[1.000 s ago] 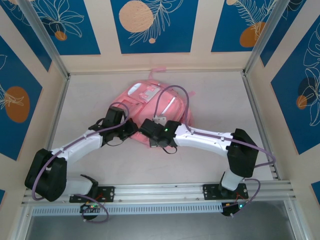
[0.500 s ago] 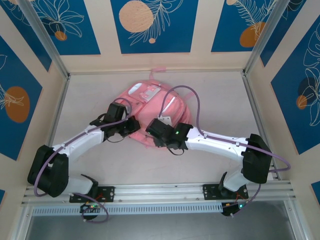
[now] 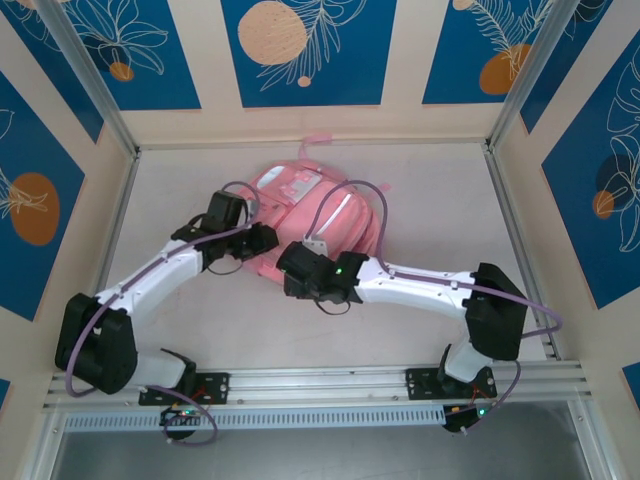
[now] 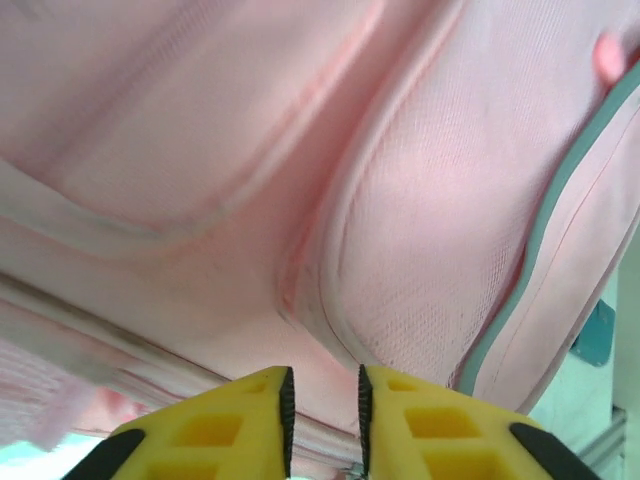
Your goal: Pack the student bag
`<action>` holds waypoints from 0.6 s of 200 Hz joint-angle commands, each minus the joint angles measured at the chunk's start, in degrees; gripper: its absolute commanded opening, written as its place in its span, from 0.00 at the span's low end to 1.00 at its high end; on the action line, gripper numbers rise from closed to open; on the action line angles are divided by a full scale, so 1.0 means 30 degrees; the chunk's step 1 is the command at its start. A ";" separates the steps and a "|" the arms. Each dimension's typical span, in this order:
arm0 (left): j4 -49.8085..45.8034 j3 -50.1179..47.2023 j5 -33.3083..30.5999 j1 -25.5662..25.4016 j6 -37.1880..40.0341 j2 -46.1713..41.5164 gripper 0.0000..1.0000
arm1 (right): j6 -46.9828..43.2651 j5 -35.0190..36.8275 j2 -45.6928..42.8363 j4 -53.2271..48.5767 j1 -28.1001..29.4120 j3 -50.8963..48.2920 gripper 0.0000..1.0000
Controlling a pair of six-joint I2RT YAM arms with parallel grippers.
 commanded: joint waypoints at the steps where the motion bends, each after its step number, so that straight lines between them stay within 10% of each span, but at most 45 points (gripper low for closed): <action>1: -0.1190 0.0689 -0.0641 0.0871 0.0954 -0.0853 0.31 | 0.2798 0.0036 0.0741 -0.0004 0.0261 0.0884 0.45; 120: -0.1715 -0.1087 -0.0182 0.3053 0.1300 -0.2628 0.58 | 0.7371 0.2804 0.4777 -0.2385 0.0797 0.4174 0.37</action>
